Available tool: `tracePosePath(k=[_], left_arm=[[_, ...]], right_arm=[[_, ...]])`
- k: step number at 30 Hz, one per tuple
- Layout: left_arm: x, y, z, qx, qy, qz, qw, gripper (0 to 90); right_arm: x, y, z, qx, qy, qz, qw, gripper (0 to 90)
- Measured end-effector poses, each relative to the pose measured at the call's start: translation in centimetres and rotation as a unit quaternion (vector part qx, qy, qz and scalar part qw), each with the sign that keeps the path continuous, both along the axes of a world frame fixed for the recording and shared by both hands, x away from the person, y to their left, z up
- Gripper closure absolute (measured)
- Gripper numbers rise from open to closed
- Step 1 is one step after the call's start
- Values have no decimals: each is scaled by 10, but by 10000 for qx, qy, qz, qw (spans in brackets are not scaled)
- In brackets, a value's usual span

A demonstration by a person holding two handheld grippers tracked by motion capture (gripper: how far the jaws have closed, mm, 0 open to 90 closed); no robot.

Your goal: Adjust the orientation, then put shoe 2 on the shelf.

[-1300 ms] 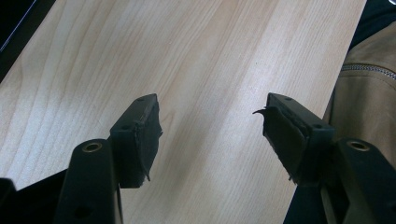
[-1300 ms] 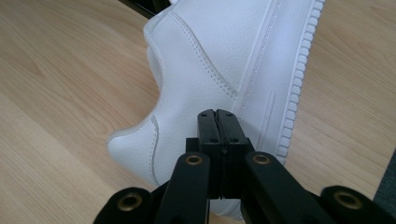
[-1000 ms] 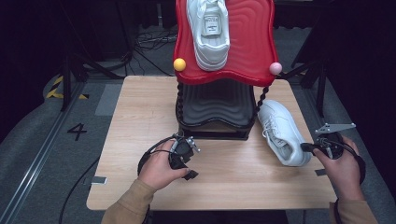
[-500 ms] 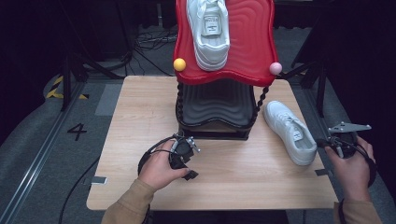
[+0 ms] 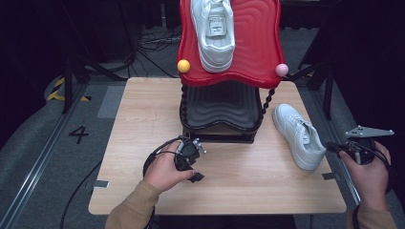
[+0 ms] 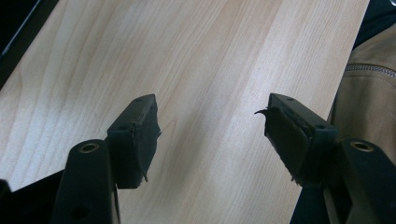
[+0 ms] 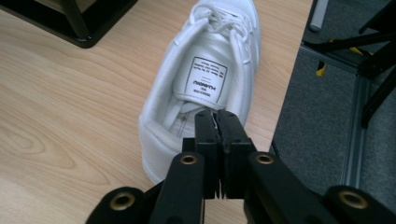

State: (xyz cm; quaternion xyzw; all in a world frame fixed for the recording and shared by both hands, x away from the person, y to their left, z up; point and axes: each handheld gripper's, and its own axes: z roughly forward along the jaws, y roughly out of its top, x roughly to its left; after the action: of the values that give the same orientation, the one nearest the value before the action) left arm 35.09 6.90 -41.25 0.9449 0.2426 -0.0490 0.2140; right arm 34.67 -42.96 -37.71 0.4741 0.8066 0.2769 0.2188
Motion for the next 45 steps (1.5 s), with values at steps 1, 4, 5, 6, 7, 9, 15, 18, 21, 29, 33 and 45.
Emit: tracePosePath(k=[1, 4, 5, 6, 7, 9, 15, 18, 21, 29, 33, 45], left_arm=[[0, 0, 0, -7, -6, 9, 10000, 357], [0, 1, 1, 7, 2, 5, 10000, 356], [-1, 2, 1, -2, -4, 19, 10000, 356], [0, 2, 1, -5, -10, 17, 10000, 356], [0, 2, 1, -16, -9, 10, 10000, 356], [0, 2, 1, -60, 4, -26, 10000, 357], [4, 8, 1, -85, 12, 2, 10000, 356], [6, 12, 2, -82, -3, 31, 10000, 356], [5, 13, 3, -117, 1, 40, 9999, 356], [2, 18, 4, -103, -13, 114, 9999, 356], [-1, 23, 3, -119, -24, 162, 9998, 355], [-10, 37, -1, -91, 56, 371, 9993, 355]], right_arm=[[-1, 1, 1, 27, -15, 13, 10000, 868], [-1, 2, 3, 38, -35, 59, 10000, 860], [-2, 3, 3, 47, -32, 80, 10000, 848], [-2, 5, 4, 86, -23, 142, 9999, 815], [-2, 7, 4, 157, -29, 248, 9996, 762], [-1, 8, 3, 199, -21, 376, 9991, 735], [5, 14, 5, 202, 80, 713, 9972, 675], [14, 18, 12, -39, 242, 844, 9961, 659], [25, 23, 18, -247, 478, 1051, 9930, 636], [47, 36, 17, -640, 1043, 1567, 9800, 608], [57, 38, 12, -744, 1440, 1816, 9699, 577], [70, 49, -28, -1324, 2292, 2513, 9310, 535]])
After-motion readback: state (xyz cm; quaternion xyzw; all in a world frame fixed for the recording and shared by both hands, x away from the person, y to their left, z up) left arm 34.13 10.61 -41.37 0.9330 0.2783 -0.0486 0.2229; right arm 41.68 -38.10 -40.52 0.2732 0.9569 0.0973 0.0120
